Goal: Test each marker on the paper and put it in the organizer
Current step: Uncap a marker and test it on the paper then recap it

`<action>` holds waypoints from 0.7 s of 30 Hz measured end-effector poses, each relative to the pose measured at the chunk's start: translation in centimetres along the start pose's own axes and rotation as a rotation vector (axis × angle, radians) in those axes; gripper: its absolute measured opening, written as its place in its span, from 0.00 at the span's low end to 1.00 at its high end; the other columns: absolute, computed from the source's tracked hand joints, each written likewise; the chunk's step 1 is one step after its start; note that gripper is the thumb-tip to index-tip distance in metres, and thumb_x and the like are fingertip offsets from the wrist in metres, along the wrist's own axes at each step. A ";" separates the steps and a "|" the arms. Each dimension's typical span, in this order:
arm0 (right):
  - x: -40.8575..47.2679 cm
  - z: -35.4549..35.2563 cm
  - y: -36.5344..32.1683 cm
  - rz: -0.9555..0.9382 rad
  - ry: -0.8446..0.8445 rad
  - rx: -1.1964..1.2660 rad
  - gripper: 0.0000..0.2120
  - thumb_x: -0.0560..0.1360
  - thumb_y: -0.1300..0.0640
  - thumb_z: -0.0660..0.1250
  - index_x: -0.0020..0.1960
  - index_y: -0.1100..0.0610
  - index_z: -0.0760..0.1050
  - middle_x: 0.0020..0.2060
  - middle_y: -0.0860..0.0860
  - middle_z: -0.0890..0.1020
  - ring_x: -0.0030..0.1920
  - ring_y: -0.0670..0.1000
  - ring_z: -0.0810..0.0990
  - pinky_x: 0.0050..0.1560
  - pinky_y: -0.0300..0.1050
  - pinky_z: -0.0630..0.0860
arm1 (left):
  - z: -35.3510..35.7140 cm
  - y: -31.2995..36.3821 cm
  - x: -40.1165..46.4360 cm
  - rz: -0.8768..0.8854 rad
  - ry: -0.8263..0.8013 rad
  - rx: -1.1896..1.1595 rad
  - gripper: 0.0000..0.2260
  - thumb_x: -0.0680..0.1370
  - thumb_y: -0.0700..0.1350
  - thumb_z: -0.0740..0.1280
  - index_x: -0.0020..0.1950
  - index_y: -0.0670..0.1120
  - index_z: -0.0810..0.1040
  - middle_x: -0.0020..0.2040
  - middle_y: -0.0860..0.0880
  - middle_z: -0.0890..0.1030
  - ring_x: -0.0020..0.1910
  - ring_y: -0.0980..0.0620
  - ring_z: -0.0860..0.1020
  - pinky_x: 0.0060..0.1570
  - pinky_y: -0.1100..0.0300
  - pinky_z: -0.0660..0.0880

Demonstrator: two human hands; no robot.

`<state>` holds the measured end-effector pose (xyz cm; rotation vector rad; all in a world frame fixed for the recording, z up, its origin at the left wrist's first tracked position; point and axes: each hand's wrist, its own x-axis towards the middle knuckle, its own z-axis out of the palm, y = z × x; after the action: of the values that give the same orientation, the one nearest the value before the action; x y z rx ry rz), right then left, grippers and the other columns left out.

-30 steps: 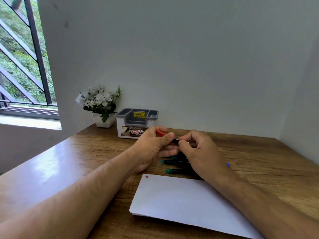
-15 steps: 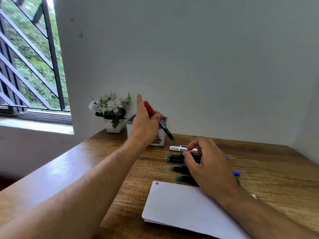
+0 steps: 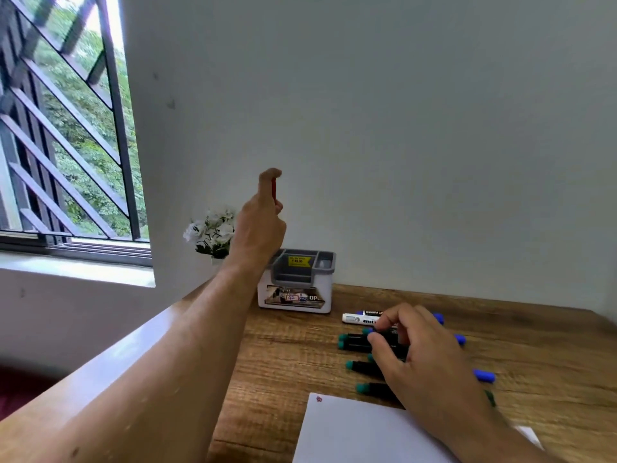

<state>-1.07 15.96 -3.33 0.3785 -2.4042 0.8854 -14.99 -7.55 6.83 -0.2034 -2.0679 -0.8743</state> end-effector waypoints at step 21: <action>0.3 0.1 0.1 -0.016 0.003 0.009 0.08 0.75 0.48 0.70 0.40 0.43 0.72 0.38 0.41 0.73 0.47 0.29 0.70 0.48 0.22 0.65 | 4.4 -3.8 0.5 -0.059 -0.149 0.534 0.19 0.80 0.43 0.64 0.70 0.46 0.68 0.49 0.42 0.83 0.48 0.42 0.81 0.39 0.54 0.71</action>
<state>-1.41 15.92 -3.30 0.3990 -2.3924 0.8899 -19.84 -7.57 3.59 0.0853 -2.3749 -0.3214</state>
